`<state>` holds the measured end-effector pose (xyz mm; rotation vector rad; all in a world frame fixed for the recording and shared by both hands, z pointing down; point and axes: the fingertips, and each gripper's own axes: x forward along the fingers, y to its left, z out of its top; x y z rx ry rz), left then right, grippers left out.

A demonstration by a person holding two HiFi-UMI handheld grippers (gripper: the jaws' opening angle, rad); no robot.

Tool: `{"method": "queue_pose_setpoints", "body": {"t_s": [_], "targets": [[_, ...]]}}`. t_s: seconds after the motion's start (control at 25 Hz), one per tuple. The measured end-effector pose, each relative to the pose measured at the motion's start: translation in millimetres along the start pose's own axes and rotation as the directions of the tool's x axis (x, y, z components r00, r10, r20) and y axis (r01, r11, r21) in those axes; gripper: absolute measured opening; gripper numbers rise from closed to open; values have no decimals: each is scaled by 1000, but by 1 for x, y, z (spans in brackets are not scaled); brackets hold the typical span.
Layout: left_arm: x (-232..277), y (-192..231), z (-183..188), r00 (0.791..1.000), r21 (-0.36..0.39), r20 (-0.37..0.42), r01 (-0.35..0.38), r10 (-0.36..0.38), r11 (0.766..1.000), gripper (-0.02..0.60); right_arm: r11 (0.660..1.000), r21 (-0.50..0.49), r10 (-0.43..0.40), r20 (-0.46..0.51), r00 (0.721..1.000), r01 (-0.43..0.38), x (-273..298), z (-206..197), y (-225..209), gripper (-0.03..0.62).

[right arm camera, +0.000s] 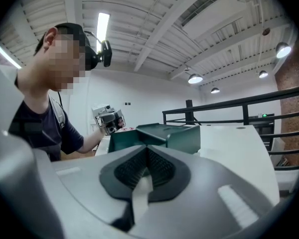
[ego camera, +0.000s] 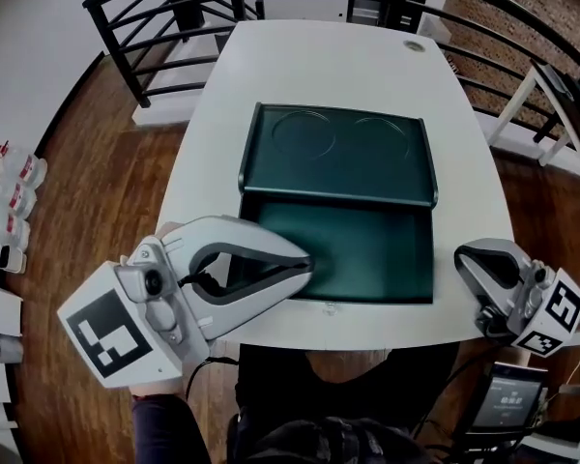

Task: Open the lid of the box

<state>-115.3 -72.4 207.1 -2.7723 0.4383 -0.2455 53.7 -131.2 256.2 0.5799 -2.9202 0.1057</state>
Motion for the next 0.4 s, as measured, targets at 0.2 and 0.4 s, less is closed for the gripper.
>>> {"method": "queue_pose_setpoints", "body": {"t_s": [0.2, 0.4], "targets": [[-2, -1, -7, 1000, -22, -28, 3, -4, 1000, 15, 1000, -3, 13, -1, 1000, -13, 4, 3, 0, 3], [0, -2, -10, 999, -33, -36, 3, -4, 999, 15, 1000, -5, 22, -6, 1000, -22, 6, 3, -1, 3]]}}
